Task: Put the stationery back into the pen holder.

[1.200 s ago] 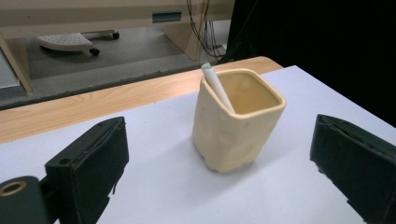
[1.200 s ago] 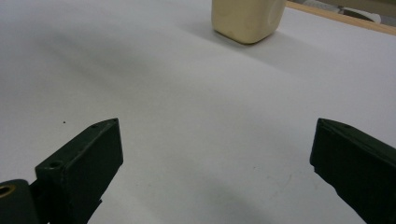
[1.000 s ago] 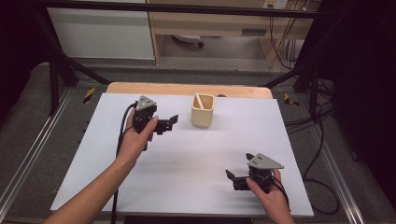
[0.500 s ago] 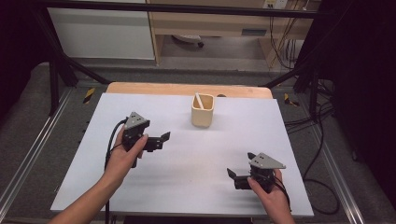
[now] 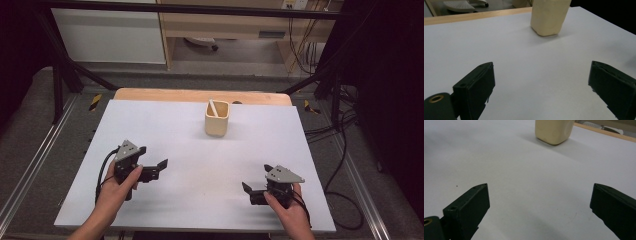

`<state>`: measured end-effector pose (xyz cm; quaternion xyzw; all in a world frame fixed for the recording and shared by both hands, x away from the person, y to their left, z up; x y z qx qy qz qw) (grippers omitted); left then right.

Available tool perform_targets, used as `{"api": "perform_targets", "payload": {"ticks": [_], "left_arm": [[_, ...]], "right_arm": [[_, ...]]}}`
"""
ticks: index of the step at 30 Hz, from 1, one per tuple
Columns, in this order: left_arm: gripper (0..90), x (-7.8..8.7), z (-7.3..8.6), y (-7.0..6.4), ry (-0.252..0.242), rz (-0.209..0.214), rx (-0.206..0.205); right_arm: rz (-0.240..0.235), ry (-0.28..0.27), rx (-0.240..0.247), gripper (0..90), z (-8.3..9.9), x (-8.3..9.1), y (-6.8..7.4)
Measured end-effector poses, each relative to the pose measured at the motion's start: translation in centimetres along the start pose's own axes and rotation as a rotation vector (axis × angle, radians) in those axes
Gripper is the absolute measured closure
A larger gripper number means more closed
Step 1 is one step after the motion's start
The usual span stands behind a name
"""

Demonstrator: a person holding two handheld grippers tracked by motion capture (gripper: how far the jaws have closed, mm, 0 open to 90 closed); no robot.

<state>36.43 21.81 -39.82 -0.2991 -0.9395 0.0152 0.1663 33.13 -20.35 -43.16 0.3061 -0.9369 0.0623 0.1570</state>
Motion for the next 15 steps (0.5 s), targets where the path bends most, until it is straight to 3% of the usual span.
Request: {"api": "perform_targets", "payload": {"ticks": [9,15], "left_arm": [[9.3,3.0,4.0,-0.4,-0.022,-0.012,0.019],[9.3,3.7,4.5,-0.3,-0.058,-0.06,0.018]], "right_arm": [[0.043,0.025,-0.034,2.9,0.6,-0.2,-1.4],[0.095,0.125,-0.047,3.3,2.0,-1.5,-2.0]]}}
Point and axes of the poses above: each handheld gripper's, and its own axes: x roughly backward along the jaws, z roughly out of its underside, y roughly to its left, the point moved 1 cm from there along -x, roughly forward along the jaws, and after that the axes turned 9 degrees about -y, right-handed, at the moved point
